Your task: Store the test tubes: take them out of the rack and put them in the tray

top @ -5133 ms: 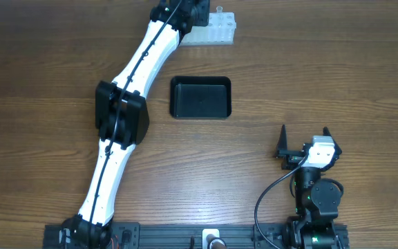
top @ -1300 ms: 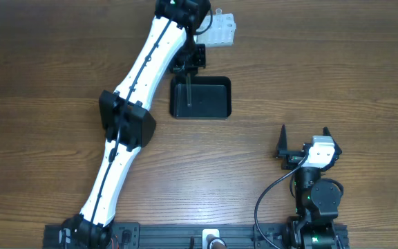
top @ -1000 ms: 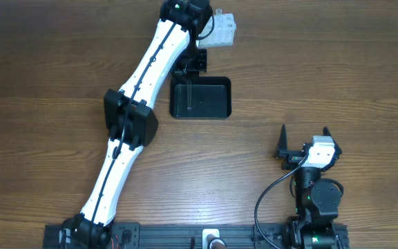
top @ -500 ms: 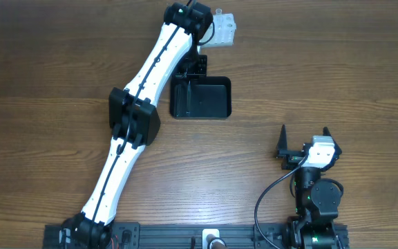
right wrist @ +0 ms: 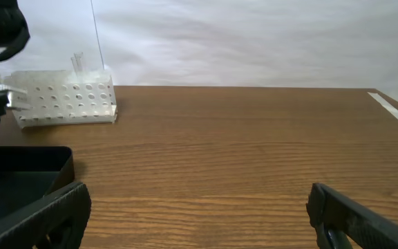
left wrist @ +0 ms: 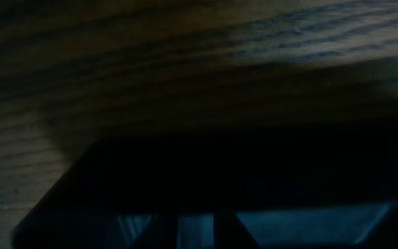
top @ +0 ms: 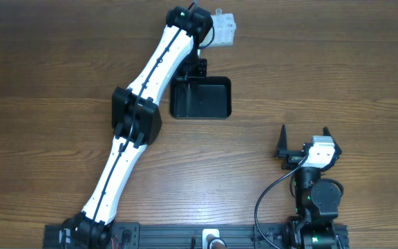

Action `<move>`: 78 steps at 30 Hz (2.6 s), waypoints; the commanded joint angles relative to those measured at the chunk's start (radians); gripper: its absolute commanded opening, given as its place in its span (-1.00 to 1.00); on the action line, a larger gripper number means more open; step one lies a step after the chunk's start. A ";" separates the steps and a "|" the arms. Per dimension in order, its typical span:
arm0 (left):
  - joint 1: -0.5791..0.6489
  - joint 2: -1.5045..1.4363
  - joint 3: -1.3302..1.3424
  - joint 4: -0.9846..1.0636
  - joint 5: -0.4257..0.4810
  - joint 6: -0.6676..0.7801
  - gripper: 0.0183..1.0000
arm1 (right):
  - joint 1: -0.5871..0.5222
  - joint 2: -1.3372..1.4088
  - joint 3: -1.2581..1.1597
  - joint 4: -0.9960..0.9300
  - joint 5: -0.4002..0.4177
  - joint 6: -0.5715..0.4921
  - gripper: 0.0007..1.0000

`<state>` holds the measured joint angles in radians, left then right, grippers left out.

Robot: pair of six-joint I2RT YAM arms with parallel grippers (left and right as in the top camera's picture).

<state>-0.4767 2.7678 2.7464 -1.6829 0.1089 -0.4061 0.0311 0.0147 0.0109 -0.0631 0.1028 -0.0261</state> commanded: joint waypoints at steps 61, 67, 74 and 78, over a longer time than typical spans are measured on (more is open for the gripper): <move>0.257 -1.846 -1.988 1.500 -0.248 -0.066 1.00 | -0.005 -0.010 -0.005 -0.004 -0.007 0.002 0.98; 0.363 -2.050 -2.269 1.800 -0.164 -0.065 0.99 | -0.005 -0.010 -0.005 -0.004 -0.007 0.002 0.98; 0.410 -2.275 -2.550 2.100 -0.161 -0.065 1.00 | -0.005 -0.010 -0.005 -0.004 -0.007 0.002 0.98; 0.440 -2.393 -2.647 2.122 -0.162 -0.065 1.00 | -0.005 -0.010 -0.005 -0.004 -0.007 0.002 0.98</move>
<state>-0.0593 0.4435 0.1574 0.4286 -0.0666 -0.4728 0.0311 0.0147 0.0109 -0.0631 0.1024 -0.0269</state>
